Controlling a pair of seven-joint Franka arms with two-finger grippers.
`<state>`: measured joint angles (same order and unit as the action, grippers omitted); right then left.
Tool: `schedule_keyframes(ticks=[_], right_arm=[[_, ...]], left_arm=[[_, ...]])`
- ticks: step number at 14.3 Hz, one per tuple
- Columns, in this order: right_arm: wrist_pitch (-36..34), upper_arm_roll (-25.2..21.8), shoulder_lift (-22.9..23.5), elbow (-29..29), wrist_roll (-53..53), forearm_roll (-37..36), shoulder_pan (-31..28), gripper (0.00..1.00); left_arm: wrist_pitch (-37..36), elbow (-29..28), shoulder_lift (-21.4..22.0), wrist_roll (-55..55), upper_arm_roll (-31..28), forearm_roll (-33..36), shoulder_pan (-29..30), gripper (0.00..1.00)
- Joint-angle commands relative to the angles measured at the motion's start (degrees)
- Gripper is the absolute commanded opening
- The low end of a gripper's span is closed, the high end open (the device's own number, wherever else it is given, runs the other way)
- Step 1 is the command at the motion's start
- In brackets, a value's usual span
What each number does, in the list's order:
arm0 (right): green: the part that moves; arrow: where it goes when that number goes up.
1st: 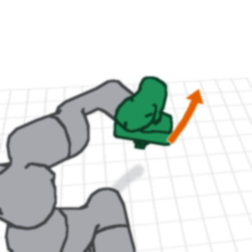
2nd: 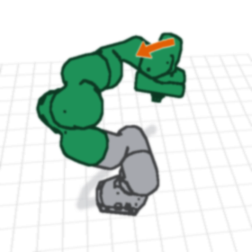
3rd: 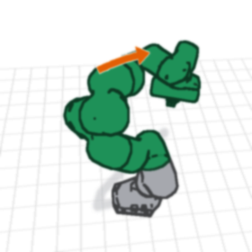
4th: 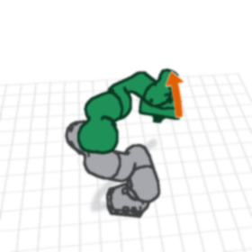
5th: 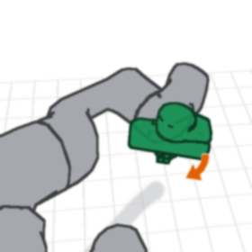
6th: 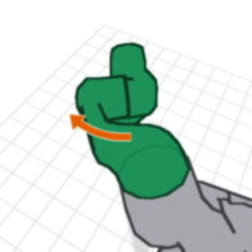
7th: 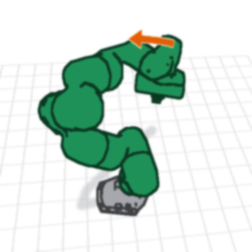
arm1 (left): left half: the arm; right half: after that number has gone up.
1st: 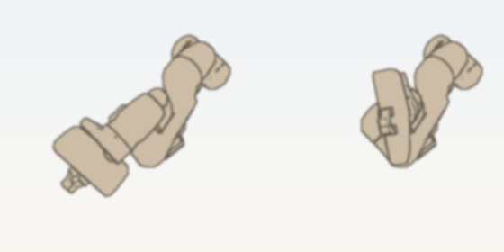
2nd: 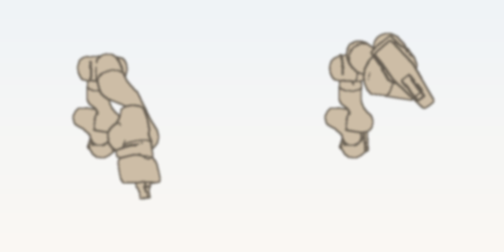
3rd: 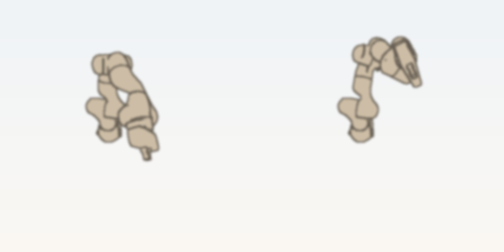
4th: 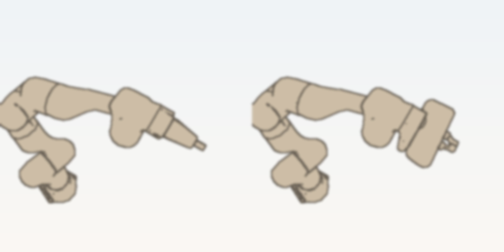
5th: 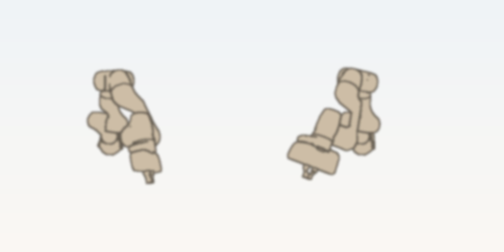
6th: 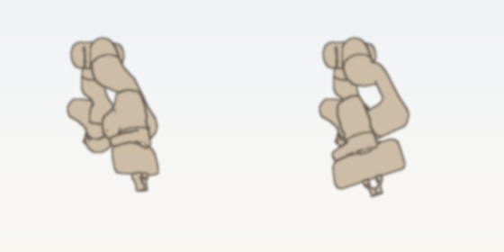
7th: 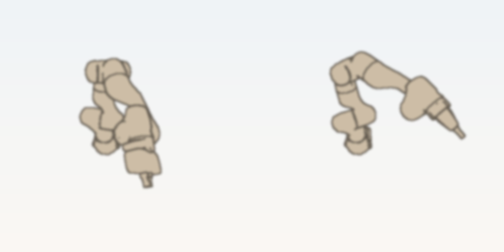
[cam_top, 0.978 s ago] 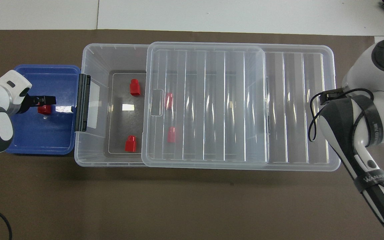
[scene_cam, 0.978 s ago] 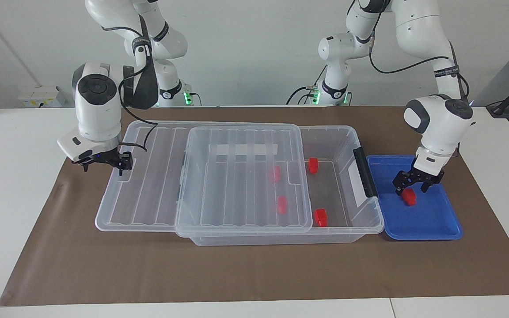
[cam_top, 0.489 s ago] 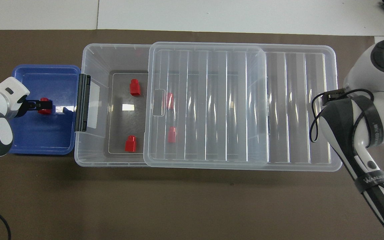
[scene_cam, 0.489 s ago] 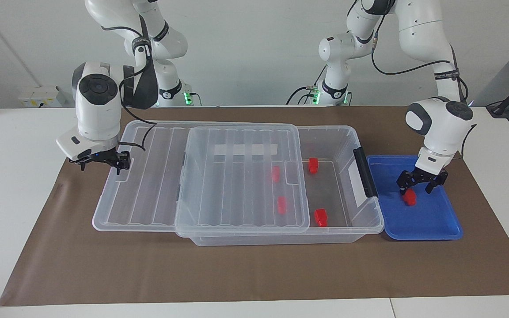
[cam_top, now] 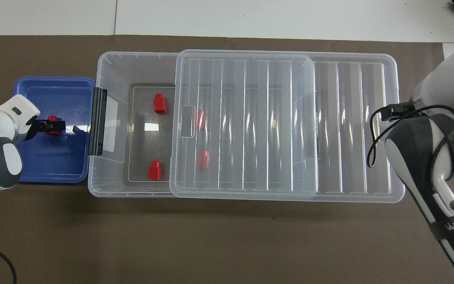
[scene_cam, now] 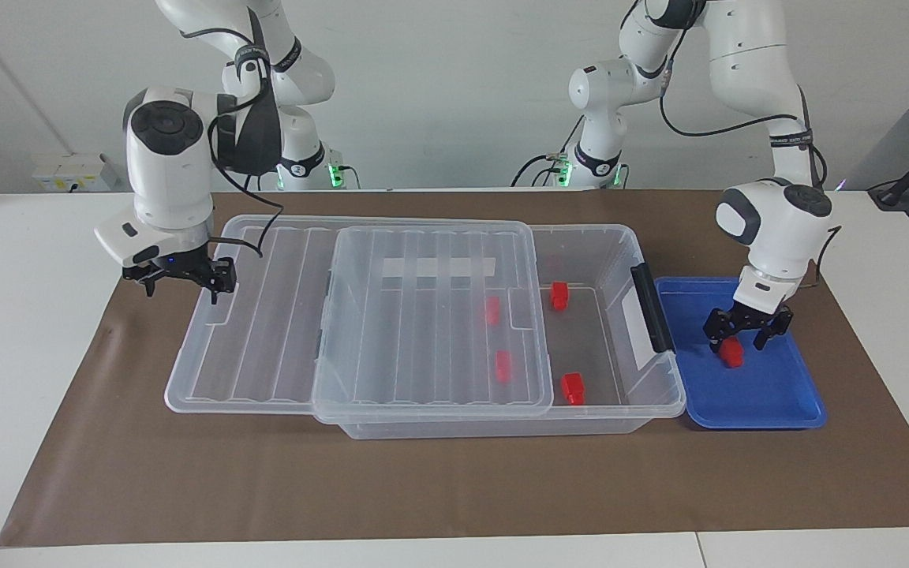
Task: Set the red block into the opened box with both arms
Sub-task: 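Grasp the red block with the left gripper while the right gripper withdraws, then lift the red block with the left gripper and carry it over the box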
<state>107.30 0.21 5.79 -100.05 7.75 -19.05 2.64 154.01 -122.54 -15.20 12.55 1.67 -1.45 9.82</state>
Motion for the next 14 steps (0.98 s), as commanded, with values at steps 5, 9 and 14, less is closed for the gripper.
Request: schedule_keyframes(ticks=[5, 9, 14], right_arm=[[-8.49, 0.05, -5.71, 4.76, 2.25, 10.96, -0.88, 1.00], [-20.36, -1.09, -5.80, 11.96, 4.38, 18.16, -1.41, 1.00], [-21.00, -1.71, -6.32, 11.01, 3.94, 18.26, -1.67, 1.00]], left_arm=[[1.74, -1.13, 0.17, -0.42, -0.18, 0.49, -0.41, 0.24], [-1.17, 0.28, 0.26, -0.77, -0.18, 0.40, -0.41, 0.00], [-15.69, 8.06, 1.92, -7.43, -0.09, 0.40, -2.60, 0.00]])
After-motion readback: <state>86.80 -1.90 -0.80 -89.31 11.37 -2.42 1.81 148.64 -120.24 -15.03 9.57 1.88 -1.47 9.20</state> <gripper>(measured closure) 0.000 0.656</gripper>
